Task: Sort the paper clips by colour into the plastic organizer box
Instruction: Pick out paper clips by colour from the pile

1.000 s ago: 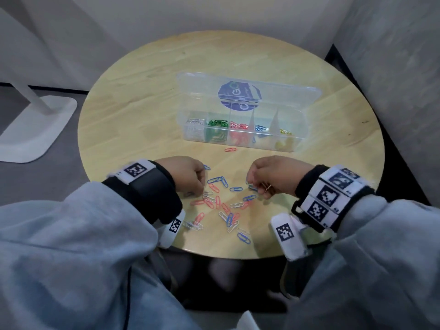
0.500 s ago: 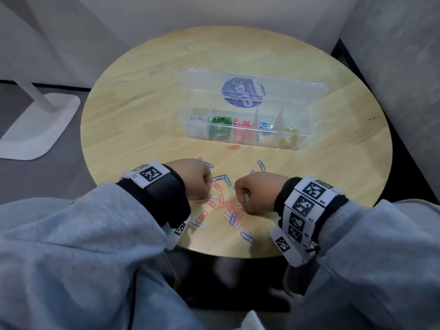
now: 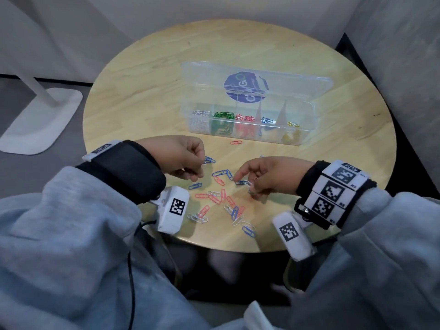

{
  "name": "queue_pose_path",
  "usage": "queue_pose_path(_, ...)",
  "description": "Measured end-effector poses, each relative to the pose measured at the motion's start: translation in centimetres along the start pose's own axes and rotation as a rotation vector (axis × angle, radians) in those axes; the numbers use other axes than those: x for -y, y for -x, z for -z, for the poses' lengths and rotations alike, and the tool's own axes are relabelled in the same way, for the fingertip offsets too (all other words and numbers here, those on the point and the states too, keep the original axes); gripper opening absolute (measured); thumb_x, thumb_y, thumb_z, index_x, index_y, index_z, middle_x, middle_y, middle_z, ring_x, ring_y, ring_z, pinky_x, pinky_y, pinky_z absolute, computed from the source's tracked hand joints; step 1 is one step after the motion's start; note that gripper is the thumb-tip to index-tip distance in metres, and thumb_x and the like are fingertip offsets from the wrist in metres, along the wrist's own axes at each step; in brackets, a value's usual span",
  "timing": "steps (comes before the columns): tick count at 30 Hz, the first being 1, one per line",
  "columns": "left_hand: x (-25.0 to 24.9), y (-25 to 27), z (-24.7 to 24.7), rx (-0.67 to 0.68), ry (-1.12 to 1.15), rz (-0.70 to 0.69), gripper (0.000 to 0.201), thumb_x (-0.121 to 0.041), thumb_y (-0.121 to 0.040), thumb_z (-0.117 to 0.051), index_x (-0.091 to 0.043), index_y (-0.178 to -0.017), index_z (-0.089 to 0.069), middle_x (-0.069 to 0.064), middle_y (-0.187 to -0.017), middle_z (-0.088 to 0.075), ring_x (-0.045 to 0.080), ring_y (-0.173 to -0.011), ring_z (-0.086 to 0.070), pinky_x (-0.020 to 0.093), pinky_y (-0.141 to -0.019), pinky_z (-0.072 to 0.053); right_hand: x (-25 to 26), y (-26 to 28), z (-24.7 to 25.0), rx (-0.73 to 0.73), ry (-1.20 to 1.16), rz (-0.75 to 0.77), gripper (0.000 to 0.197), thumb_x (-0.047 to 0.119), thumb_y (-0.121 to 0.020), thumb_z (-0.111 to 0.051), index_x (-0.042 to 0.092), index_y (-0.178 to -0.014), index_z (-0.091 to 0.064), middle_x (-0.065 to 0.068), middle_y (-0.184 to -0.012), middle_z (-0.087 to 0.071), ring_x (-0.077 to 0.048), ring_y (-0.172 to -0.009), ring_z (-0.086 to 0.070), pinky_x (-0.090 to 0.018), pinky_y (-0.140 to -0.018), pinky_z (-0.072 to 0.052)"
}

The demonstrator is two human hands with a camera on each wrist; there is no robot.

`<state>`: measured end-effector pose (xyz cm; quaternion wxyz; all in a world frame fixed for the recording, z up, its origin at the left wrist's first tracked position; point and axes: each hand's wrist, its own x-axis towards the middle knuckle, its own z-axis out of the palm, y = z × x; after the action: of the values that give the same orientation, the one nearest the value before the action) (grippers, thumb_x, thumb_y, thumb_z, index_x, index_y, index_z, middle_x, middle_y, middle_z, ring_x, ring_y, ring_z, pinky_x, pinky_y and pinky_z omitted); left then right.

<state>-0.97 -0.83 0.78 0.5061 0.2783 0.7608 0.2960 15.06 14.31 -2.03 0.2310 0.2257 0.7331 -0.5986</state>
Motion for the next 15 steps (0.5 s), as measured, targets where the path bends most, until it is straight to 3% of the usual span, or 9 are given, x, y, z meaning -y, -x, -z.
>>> queue_pose_path(3,-0.2,0.2,-0.2,0.006,0.077,-0.013,0.03,0.012,-0.09,-0.042,-0.015,-0.076,-0.041,0.003,-0.057,-0.064,0.006,-0.042,-0.06,0.012,-0.039,-0.042,0.0,0.0,0.0,0.022,-0.044,-0.052,0.038,-0.015,-0.086,-0.033,0.009,-0.073,-0.059,-0.013,-0.068,-0.054,-0.013,-0.05,-0.055,-0.024,-0.053,-0.04)
queue_pose_path(6,-0.4,0.2,-0.7,0.015,0.031,-0.011,0.032,0.013,-0.089,-0.035,-0.017,-0.078,-0.038,0.007,-0.067,-0.06,0.006,-0.041,-0.057,0.013,-0.038,-0.039,0.2,0.0,-0.4,-0.004,0.01,-0.096,0.036,-0.013,-0.083,-0.031,0.007,-0.064,-0.053,-0.015,-0.068,-0.055,-0.017,-0.051,-0.049,-0.024,-0.051,-0.043)
queue_pose_path(8,-0.4,0.2,-1.0,0.036,-0.029,0.002,0.033,0.014,-0.087,-0.033,-0.018,-0.082,-0.042,0.006,-0.069,-0.059,0.006,-0.041,-0.054,0.014,-0.04,-0.039,0.3,0.1,-1.0,0.011,0.178,-0.087,0.032,-0.01,-0.082,-0.035,0.012,-0.064,-0.051,-0.011,-0.067,-0.054,-0.019,-0.055,-0.048,-0.023,-0.052,-0.043)
queue_pose_path(11,-0.5,0.3,-1.3,0.096,-0.032,0.0,0.03,0.009,-0.091,-0.037,-0.018,-0.087,-0.05,0.002,-0.068,-0.059,0.004,-0.042,-0.054,0.013,-0.043,-0.04,0.7,0.5,-2.1,0.033,0.539,-0.019,0.026,0.004,-0.08,-0.05,0.025,-0.066,-0.052,0.002,-0.068,-0.058,-0.007,-0.055,-0.049,-0.02,-0.056,-0.04)
queue_pose_path(12,-0.6,0.4,-1.3,0.11,0.0,-0.01,0.028,0.006,-0.093,-0.039,-0.017,-0.087,-0.052,0.001,-0.065,-0.06,0.003,-0.042,-0.053,0.013,-0.043,-0.04,0.9,0.6,-2.5,0.037,0.613,0.006,0.023,0.008,-0.079,-0.055,0.027,-0.066,-0.053,0.008,-0.064,-0.056,-0.001,-0.051,-0.047,-0.02,-0.056,-0.038)
queue_pose_path(15,-0.8,0.5,-1.3,0.112,0.037,-0.031,0.019,-0.004,-0.095,-0.045,-0.016,-0.084,-0.056,-0.004,-0.057,-0.057,0.002,-0.04,-0.049,0.012,-0.042,-0.035,1.2,0.8,-3.5,0.061,0.771,0.035,0.018,0.018,-0.076,-0.067,0.029,-0.071,-0.055,0.009,-0.055,-0.043,-0.002,-0.047,-0.041,-0.02,-0.052,-0.032)
